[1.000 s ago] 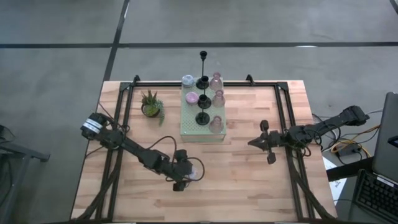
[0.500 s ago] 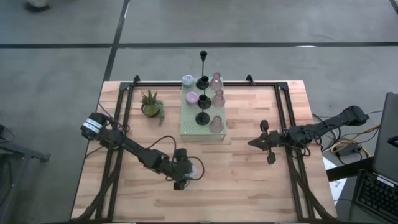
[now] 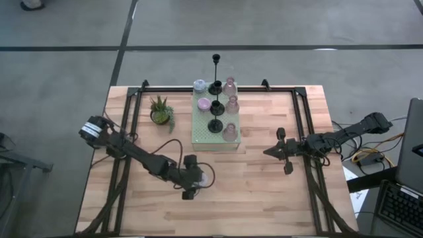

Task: Pick & Place candle stick holders
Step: Put the red patterned scented candle on the shelf

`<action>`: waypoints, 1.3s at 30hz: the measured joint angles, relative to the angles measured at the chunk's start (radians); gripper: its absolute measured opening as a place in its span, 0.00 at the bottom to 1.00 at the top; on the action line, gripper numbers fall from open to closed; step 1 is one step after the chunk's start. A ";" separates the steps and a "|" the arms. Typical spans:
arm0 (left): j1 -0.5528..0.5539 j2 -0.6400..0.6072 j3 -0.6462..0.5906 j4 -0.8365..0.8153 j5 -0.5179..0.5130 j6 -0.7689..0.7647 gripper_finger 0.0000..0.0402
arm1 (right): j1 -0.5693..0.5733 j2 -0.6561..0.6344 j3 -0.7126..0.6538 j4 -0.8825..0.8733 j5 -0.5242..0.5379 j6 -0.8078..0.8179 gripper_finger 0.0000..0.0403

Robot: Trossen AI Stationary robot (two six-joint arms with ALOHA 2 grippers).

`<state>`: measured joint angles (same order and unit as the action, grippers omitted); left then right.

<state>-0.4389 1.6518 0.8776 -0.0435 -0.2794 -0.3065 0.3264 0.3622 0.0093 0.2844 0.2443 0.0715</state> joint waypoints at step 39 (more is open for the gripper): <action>0.499 -0.324 0.133 -0.321 -0.024 0.023 0.77 | 0.000 0.000 0.000 0.003 0.000 -0.004 0.02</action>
<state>0.0597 1.3277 1.0107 -0.3644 -0.3032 -0.2834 0.3267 0.3626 0.0097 0.2874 0.2447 0.0679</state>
